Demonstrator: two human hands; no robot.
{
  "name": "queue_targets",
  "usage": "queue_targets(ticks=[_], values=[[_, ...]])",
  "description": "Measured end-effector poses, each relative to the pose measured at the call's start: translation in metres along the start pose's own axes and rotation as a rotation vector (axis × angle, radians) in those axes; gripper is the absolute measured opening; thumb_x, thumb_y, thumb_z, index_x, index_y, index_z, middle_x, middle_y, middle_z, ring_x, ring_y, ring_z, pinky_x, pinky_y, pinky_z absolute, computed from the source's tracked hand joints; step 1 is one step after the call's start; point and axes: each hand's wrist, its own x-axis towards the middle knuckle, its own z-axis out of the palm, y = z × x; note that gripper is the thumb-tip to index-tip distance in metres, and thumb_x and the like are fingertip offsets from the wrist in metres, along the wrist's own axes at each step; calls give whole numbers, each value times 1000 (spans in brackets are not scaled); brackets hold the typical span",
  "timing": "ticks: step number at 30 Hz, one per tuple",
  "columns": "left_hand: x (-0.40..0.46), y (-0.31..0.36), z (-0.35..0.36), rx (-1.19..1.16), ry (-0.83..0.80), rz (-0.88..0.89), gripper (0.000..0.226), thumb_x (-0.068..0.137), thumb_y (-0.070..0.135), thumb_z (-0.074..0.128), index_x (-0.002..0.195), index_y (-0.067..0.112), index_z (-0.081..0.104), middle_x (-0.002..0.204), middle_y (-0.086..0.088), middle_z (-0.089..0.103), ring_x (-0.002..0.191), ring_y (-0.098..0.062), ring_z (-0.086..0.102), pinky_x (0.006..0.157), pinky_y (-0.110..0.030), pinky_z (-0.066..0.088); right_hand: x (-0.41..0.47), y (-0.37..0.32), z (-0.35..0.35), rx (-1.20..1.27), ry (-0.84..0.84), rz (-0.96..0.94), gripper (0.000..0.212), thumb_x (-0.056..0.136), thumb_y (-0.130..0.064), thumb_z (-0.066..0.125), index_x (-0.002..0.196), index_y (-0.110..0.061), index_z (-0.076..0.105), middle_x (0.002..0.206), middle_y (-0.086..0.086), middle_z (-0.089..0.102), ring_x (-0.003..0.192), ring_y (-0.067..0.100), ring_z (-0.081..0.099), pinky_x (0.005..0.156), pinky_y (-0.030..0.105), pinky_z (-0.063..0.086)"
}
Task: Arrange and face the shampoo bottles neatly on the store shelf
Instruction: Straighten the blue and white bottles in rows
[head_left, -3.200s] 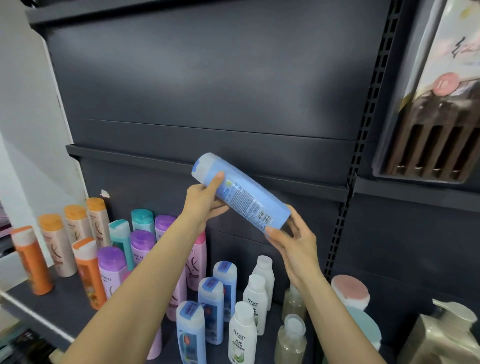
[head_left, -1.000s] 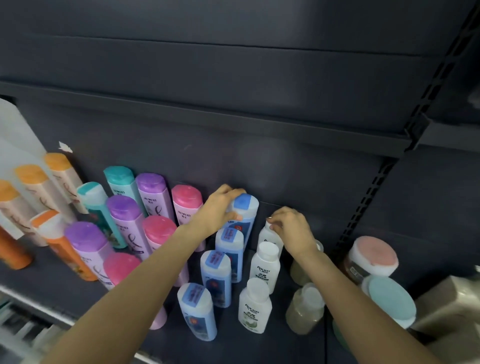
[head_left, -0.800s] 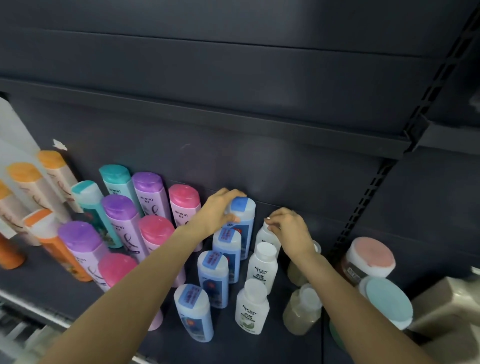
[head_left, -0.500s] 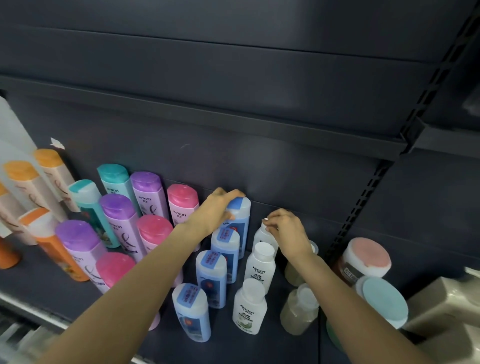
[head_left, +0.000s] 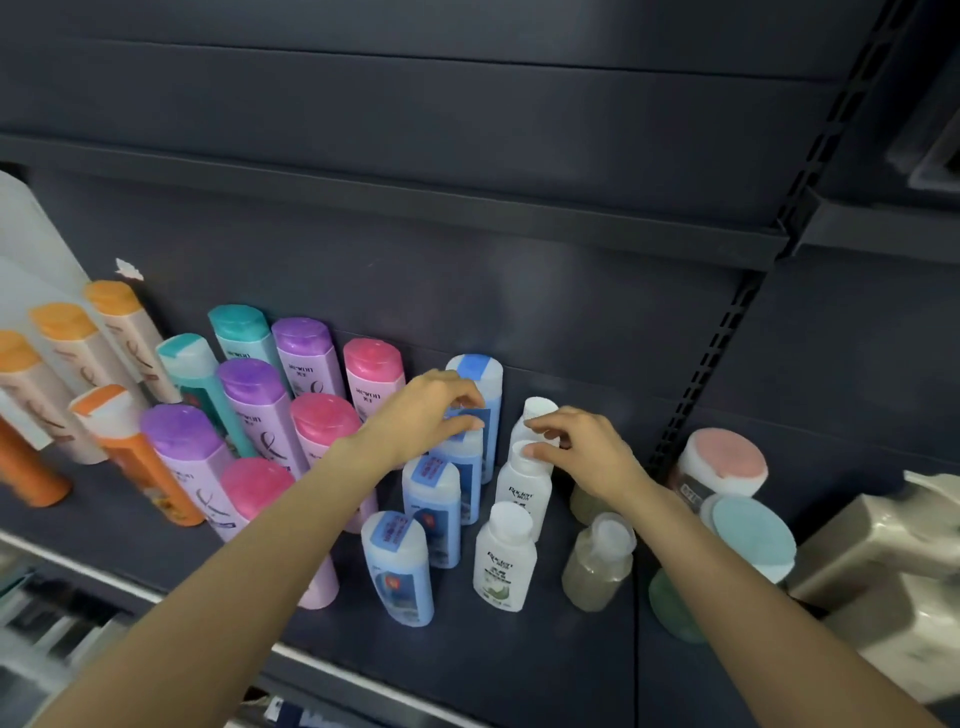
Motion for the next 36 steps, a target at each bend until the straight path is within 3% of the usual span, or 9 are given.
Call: queue_targets(ticks=[5,13,18,21,25,28,30,33,36], values=[[-6,-4,3,36,-163,-120,49,76,39,75,119,22,61,120,-2,57,111,-21,51,95,-40,44,-5,-8,9,-27,-18,38,39,83,-21,71,121,-14,64,123,5,62,109,21,58,96,32,44],[-2,-1,8,106,-193,-168,45,81,13,71,124,14,58,121,-12,55,110,-28,52,93,-33,42,-8,-13,17,-33,29,109,32,85,-16,68,117,-13,67,121,7,62,110,24,57,96,34,43],[-7,14,-11,69,-42,-138,43,85,12,67,126,15,55,114,-11,50,106,-28,51,87,-25,36,-5,-20,17,-64,11,138,33,86,-16,67,119,-12,65,122,7,62,111,24,57,93,29,42],[-12,25,-38,22,80,-122,43,82,12,69,124,14,57,107,-11,50,100,-28,53,87,-29,39,-6,-25,12,-71,-14,154,36,85,-20,68,121,-14,64,125,8,61,113,23,56,95,29,42],[-27,32,-65,-29,246,-122,43,82,15,71,123,13,58,99,-5,49,88,-19,48,78,-21,34,-7,-41,-1,-36,55,79,38,88,-24,66,124,-16,62,126,7,60,116,21,55,92,25,40],[-41,37,-80,-47,374,-121,40,81,15,71,120,12,60,93,-1,47,80,-15,44,75,-20,33,-10,-57,-11,159,116,61,34,90,-25,63,121,-11,64,121,6,65,111,17,59,86,17,39],[-50,39,-89,-81,466,-123,38,81,15,71,118,12,62,93,-1,50,81,-16,47,76,-20,36,-11,-64,-16,319,127,147,39,93,-34,56,118,-5,65,115,10,67,104,20,63,89,24,44],[-63,46,-98,-239,601,-150,35,80,15,72,114,17,64,101,-3,60,86,-13,58,79,-16,43,-15,-72,-22,672,67,352,47,96,-47,43,109,-6,63,94,9,68,77,21,66,77,32,51],[-73,53,-103,-436,653,-123,31,81,11,71,110,19,63,104,3,65,88,-5,60,76,-8,45,-24,-75,-26,976,21,412,49,93,-52,45,108,-9,62,97,13,70,85,24,70,81,34,55]])
